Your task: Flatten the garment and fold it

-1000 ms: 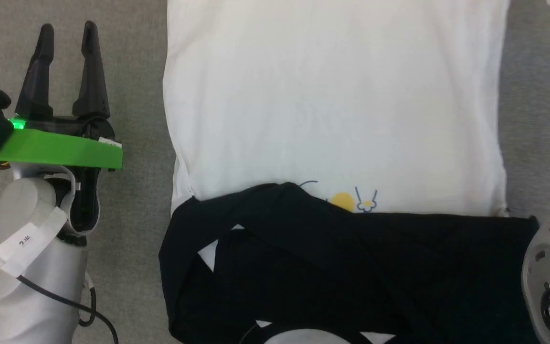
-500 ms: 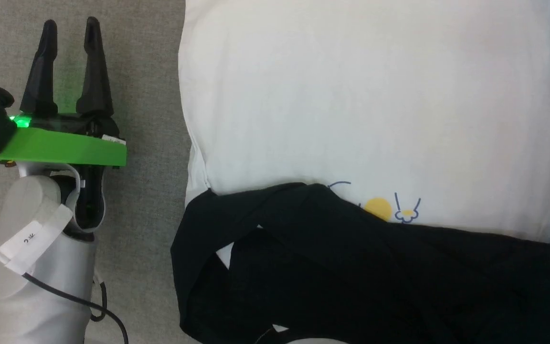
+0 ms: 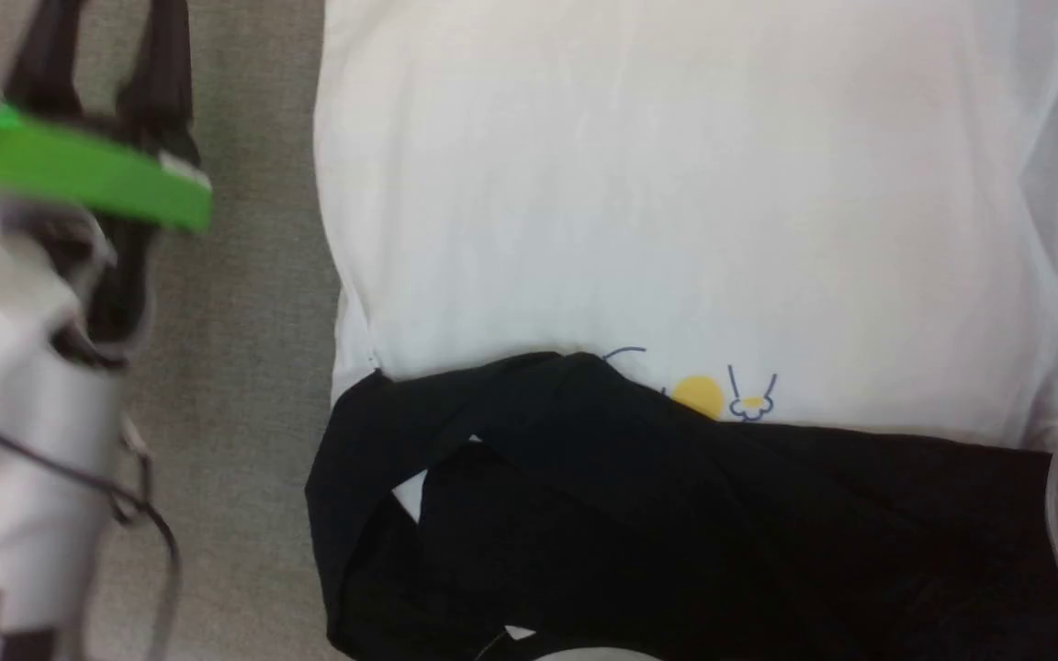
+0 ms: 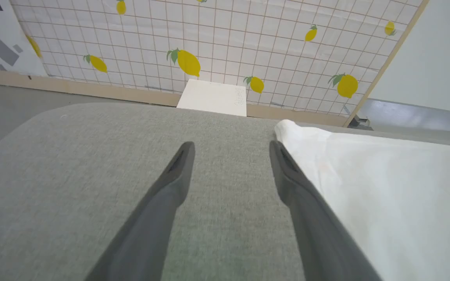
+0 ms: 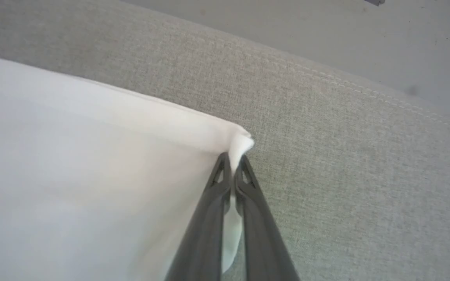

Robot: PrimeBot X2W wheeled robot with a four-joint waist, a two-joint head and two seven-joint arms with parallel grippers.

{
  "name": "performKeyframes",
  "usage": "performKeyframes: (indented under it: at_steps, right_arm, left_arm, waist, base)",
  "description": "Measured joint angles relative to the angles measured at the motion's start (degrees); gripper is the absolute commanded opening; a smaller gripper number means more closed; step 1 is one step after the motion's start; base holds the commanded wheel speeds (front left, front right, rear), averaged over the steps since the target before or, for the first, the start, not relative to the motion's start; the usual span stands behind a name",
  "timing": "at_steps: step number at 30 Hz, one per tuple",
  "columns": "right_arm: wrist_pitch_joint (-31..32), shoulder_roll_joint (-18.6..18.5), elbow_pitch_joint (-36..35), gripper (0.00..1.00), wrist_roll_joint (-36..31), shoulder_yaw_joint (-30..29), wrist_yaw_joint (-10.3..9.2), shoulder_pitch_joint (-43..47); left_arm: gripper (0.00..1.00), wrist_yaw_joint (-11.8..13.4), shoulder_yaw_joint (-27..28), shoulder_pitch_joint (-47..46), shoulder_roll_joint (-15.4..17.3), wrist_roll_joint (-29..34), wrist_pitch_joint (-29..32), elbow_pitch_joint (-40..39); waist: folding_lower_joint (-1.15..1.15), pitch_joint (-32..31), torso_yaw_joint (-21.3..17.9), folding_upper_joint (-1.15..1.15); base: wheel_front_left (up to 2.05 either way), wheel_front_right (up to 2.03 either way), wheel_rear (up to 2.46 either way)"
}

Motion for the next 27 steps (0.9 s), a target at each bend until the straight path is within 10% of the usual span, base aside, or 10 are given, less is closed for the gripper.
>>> performKeyframes:
  at_steps: [11, 27]
  right_arm:
    - [-3.0, 1.2, -0.3, 0.00, 5.5, 7.8, 0.00, -0.5]
    - [-2.9, 0.1, -3.4, 0.00, 7.8, 12.2, 0.00, -1.4]
  left_arm:
    - [1.00, 0.0, -10.6, -24.0, 12.1, -15.5, 33.2, 11.0]
    - [1.00, 0.1, -17.3, -37.0, 9.4, -15.4, 47.7, 24.4]
  waist:
    - [-0.01, 0.5, -4.9, 0.00]
    - [-0.01, 4.3, -8.8, 0.00]
  base:
    - [0.00, 0.00, 0.00]
    - [0.00, 0.00, 0.00]
